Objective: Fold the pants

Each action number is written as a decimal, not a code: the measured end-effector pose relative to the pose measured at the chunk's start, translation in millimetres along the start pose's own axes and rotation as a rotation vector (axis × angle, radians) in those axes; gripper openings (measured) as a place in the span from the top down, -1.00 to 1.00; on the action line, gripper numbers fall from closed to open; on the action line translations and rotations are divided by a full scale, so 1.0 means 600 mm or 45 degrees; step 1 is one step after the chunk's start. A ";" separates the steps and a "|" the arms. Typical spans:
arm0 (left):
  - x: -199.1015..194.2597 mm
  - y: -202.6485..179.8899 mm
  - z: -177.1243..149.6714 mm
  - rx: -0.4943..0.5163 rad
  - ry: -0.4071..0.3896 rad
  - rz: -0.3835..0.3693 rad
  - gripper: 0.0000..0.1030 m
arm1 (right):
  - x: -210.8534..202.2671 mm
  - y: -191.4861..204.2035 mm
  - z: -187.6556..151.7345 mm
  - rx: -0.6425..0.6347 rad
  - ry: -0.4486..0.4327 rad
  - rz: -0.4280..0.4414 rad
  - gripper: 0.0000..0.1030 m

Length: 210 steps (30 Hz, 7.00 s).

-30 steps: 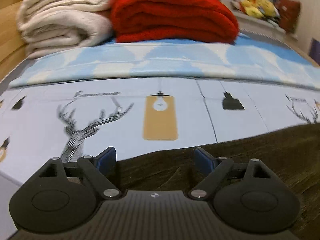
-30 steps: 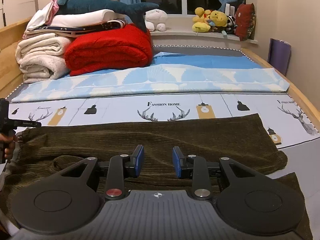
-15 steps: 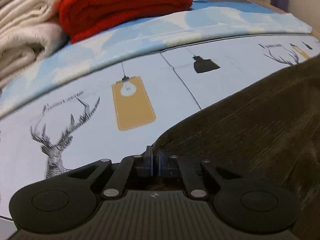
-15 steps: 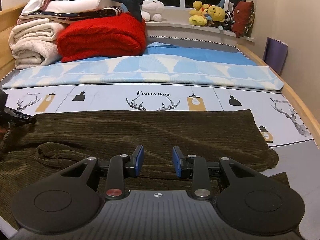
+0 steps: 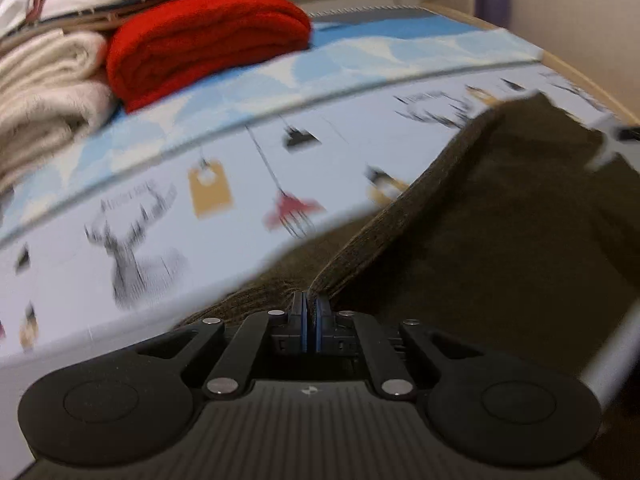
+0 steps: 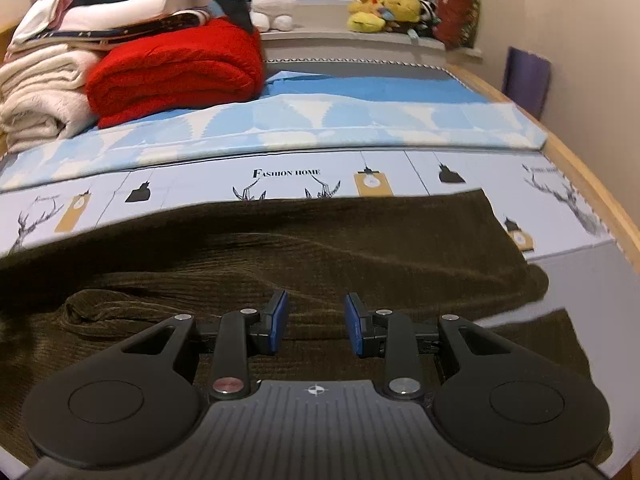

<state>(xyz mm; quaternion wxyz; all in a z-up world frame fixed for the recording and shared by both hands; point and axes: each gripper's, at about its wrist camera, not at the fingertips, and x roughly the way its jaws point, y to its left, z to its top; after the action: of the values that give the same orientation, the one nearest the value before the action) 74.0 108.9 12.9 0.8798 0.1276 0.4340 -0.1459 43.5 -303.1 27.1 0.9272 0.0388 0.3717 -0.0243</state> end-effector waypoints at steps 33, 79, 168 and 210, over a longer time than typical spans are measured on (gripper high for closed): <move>0.053 0.198 -0.170 -1.249 0.342 0.045 0.54 | 0.132 -0.055 0.022 0.521 0.092 0.173 0.33; -0.001 0.213 -0.156 -1.166 0.370 0.093 0.64 | 0.081 -0.150 -0.089 0.080 0.520 0.516 0.84; -0.011 0.202 -0.162 -1.065 0.336 0.062 0.73 | -0.057 -0.565 -0.262 1.427 0.020 -0.286 1.00; -0.050 0.215 -0.210 -0.999 0.308 0.009 0.67 | -0.087 -0.556 -0.265 1.103 0.061 -0.241 0.95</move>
<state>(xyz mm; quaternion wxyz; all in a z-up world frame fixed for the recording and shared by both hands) 12.4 277.0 -25.0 0.8048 -0.1998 0.5567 0.0498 -128.0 -620.0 -69.4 0.8103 0.3901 0.3504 -0.2615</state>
